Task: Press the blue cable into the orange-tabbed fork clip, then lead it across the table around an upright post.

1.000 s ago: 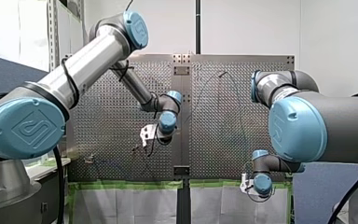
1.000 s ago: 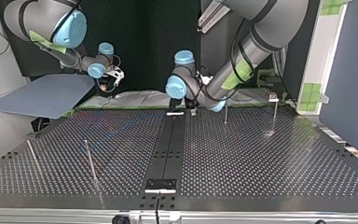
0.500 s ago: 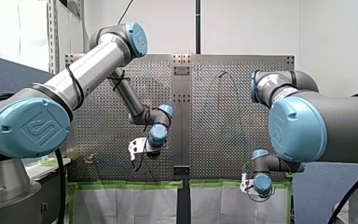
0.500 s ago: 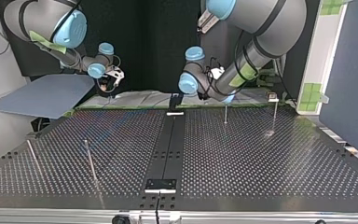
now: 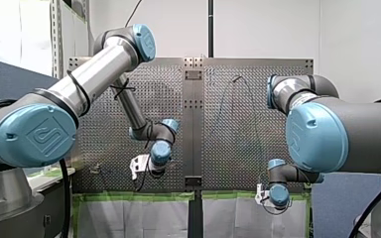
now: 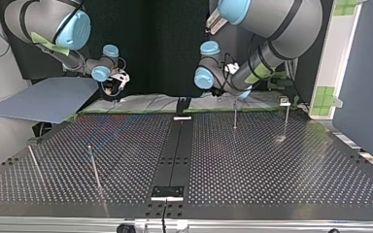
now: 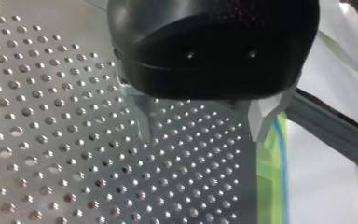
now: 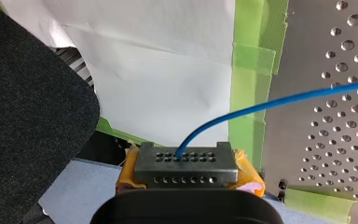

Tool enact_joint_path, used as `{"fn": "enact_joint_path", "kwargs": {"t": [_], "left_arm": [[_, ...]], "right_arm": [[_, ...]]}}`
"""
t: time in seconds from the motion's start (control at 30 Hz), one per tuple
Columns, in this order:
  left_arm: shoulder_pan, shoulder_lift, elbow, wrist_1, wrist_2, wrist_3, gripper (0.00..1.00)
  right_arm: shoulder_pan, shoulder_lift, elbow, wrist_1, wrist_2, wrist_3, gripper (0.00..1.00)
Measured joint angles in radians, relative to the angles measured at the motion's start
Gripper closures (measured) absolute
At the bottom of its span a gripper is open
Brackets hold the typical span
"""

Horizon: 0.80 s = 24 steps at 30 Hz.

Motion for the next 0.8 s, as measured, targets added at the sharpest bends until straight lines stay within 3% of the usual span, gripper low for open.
{"fn": "enact_joint_path", "kwargs": {"t": [0.33,0.63,0.8], "left_arm": [[0.048,-0.039,-0.086,0.086,0.040,-0.003,0.00],[0.082,-0.112,-0.159,0.161,0.055,-0.047,0.00],[0.124,-0.157,-0.171,0.206,0.095,-0.022,0.00]], "right_arm": [[0.000,0.000,0.000,0.000,-0.001,0.000,1.00],[0.001,0.000,-0.001,0.000,-0.001,0.000,1.00],[0.003,0.000,-0.003,0.000,-0.001,0.000,1.00]]}}
